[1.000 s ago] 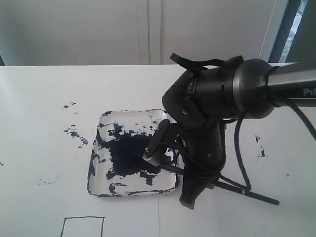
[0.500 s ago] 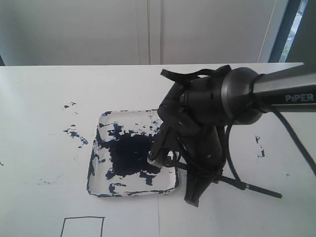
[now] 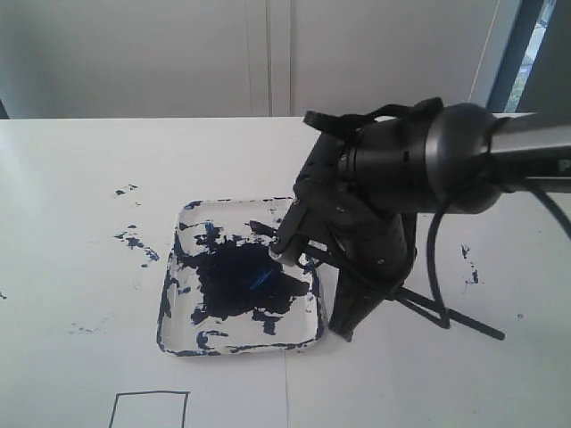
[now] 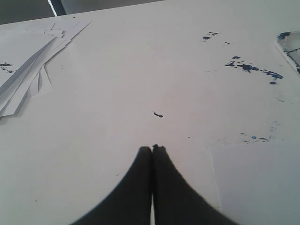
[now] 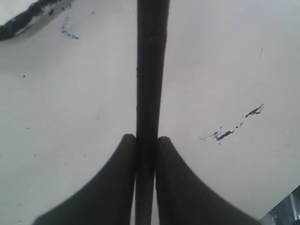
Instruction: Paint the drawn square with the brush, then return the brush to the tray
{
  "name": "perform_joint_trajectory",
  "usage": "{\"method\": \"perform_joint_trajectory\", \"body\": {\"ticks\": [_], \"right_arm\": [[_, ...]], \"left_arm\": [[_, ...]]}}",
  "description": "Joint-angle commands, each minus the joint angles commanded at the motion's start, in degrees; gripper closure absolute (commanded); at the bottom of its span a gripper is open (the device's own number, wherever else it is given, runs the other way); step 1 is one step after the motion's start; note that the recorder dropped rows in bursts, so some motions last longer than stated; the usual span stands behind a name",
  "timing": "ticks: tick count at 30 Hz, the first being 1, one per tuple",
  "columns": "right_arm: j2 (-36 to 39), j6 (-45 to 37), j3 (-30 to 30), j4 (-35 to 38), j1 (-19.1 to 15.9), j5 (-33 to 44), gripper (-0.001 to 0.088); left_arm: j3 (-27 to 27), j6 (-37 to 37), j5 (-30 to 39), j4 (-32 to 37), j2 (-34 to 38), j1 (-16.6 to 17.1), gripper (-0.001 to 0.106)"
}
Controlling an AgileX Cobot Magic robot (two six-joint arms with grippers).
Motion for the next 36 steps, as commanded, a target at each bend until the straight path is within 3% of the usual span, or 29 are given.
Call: {"method": "perform_joint_trajectory", "body": {"ticks": [6, 11, 24, 29, 34, 36], "right_arm": [[-3.3, 0.2, 0.0, 1.7, 5.8, -0.9, 0.0868], [-3.3, 0.1, 0.0, 4.1, 8.6, -0.8, 0.0868], [-3.3, 0.6, 0.0, 6.4, 9.3, -1.8, 0.0868], [-3.3, 0.6, 0.0, 6.7, 9.3, -2.1, 0.0868], [-3.3, 0.6, 0.0, 6.9, 9.3, -3.9, 0.0868], [-3.3, 0.6, 0.0, 6.9, 9.3, -4.6, 0.0868]], "left_arm": [[0.0, 0.0, 0.0, 0.0, 0.0, 0.0, 0.105], [0.0, 0.0, 0.0, 0.0, 0.0, 0.0, 0.105], [0.0, 0.0, 0.0, 0.0, 0.0, 0.0, 0.105], [0.0, 6.1, -2.2, 4.9, 0.0, 0.0, 0.105], [0.0, -4.0, -11.1, -2.8, 0.0, 0.0, 0.105], [0.0, -12.2, -15.7, -7.9, 0.0, 0.0, 0.105]]}}
